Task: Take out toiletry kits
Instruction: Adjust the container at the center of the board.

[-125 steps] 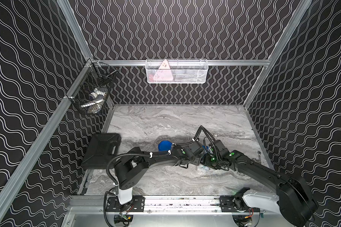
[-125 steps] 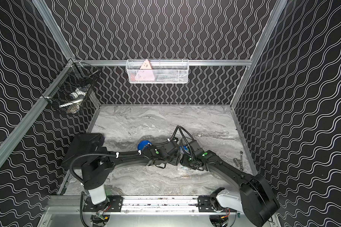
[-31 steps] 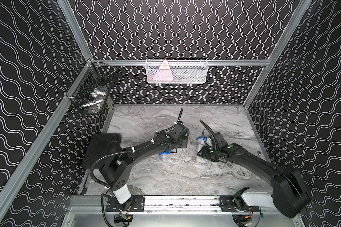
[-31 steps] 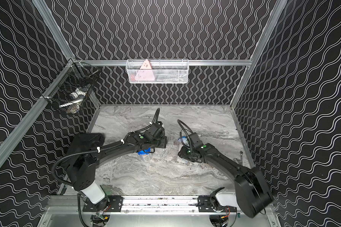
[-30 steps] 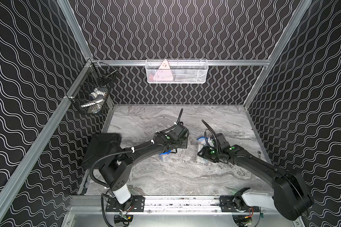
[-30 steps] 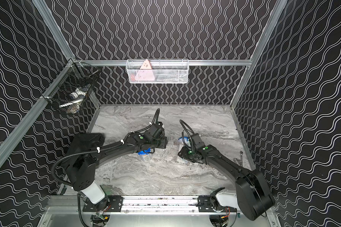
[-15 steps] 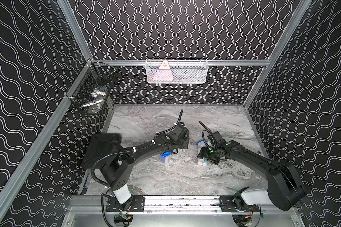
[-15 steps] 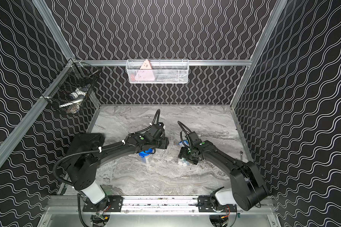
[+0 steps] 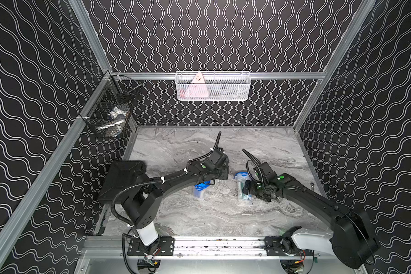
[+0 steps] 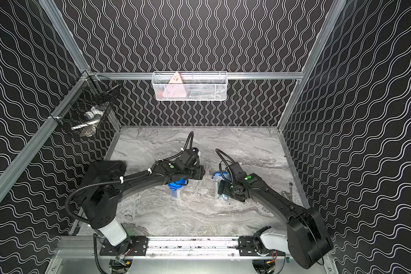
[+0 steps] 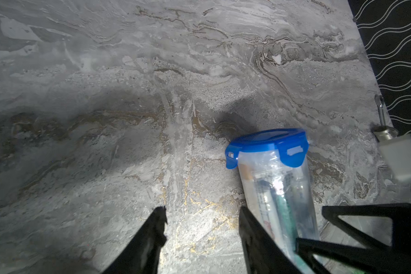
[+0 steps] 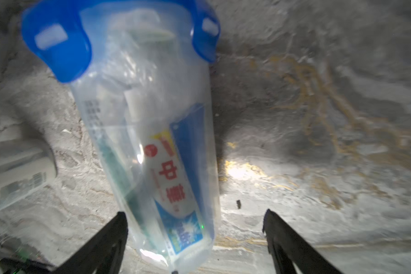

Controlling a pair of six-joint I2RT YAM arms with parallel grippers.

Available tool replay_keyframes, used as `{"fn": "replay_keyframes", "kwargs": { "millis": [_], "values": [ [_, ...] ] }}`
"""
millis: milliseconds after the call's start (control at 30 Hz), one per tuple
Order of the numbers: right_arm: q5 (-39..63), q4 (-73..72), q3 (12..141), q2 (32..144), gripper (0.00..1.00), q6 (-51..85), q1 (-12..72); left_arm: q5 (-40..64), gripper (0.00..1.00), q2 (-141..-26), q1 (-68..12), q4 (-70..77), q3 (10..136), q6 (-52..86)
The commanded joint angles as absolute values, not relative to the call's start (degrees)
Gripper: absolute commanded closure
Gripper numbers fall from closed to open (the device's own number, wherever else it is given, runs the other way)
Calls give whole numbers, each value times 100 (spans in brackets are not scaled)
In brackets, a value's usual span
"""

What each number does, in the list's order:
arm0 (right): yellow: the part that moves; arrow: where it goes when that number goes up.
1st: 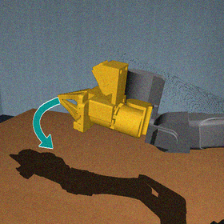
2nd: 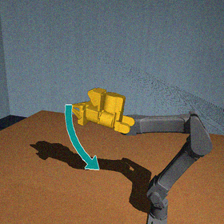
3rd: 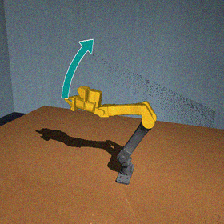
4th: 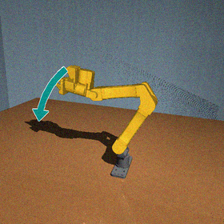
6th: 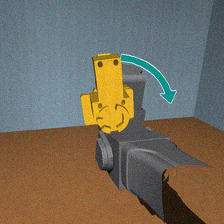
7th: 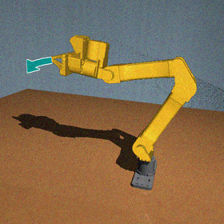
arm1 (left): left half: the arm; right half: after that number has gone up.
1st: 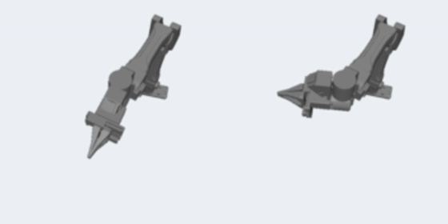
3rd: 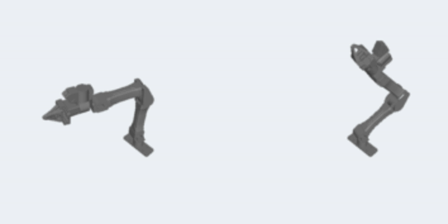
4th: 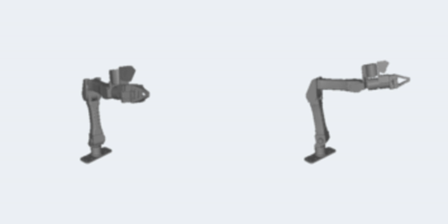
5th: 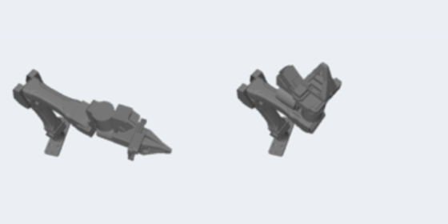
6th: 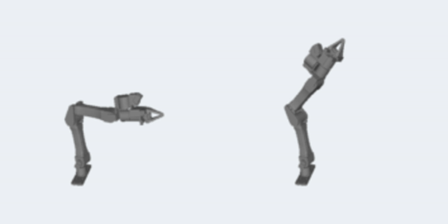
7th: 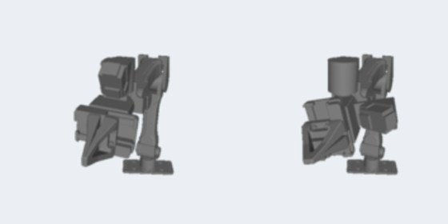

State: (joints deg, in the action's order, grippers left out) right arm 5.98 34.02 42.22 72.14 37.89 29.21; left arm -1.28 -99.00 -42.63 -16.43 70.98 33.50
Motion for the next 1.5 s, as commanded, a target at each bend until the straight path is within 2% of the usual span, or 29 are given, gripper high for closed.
{"fn": "replay_keyframes", "kwargs": {
  "millis": [0, 267, 367, 467, 500, 600, 700, 800, 833, 900, 933, 1000, 1167, 1267, 1333, 1467],
  "values": [
    [912, 2600, 4075, 7305, 9, 3728, 2994, -17, 46, -9951, -4285, -1600, 7232, 3365],
    [911, 1830, 3841, 7620, 14, 3622, 3006, 35, 46, -9870, -4284, -1624, 7260, 3425],
    [423, 2113, 3943, 7828, 26, 3550, 3012, 1, 47, -9814, -4281, -1690, 7295, 3447],
    [-387, 2776, 4274, 8125, 49, 3547, 3119, -127, 47, -9728, -4276, -1830, 7372, 3506],
    [-761, 3128, 4473, 8238, 54, 3591, 3204, -214, 47, -9689, -4281, -1876, 7400, 3521],
    [-2068, 4565, 5358, 8705, 60, 4047, 3510, -421, 47, -9537, -4272, -2005, 7448, 3559],
    [-2883, 6020, 6379, 9506, 63, 4548, 3800, -664, 47, -9374, -4272, -2153, 7453, 3603],
    [-3668, 6986, 7091, 10129, 60, 4938, 4021, -964, 46, -9198, -4273, -2303, 7379, 3678],
    [-3793, 7121, 7166, 10203, 54, 4965, 4073, -1019, 46, -9150, -4273, -2347, 7351, 3696],
    [-3785, 7063, 7239, 10221, 30, 4829, 4244, -1133, 46, -9048, -4264, -2512, 7277, 3708],
    [-3661, 6892, 7227, 10170, 23, 4719, 4376, -1172, 46, -8983, -4255, -2553, 7221, 3738],
    [-3188, 6292, 7127, 9976, 17, 4423, 4583, -1234, 46, -8812, -4220, -2617, 7047, 3810],
    [-2061, 5172, 6940, 9657, 16, 4061, 4606, -1293, 45, -8402, -4094, -2662, 6708, 3932],
    [-1906, 5015, 6847, 9319, 16, 4090, 4592, -1243, 45, -8341, -4078, -2731, 6718, 3883],
    [-1700, 4789, 6571, 8796, 16, 4120, 4457, -1201, 45, -8350, -4073, -2738, 6728, 3876],
    [-734, 3940, 5554, 7313, 15, 4180, 3584, -941, 45, -8419, -4073, -2645, 6759, 3847]
  ]
}}
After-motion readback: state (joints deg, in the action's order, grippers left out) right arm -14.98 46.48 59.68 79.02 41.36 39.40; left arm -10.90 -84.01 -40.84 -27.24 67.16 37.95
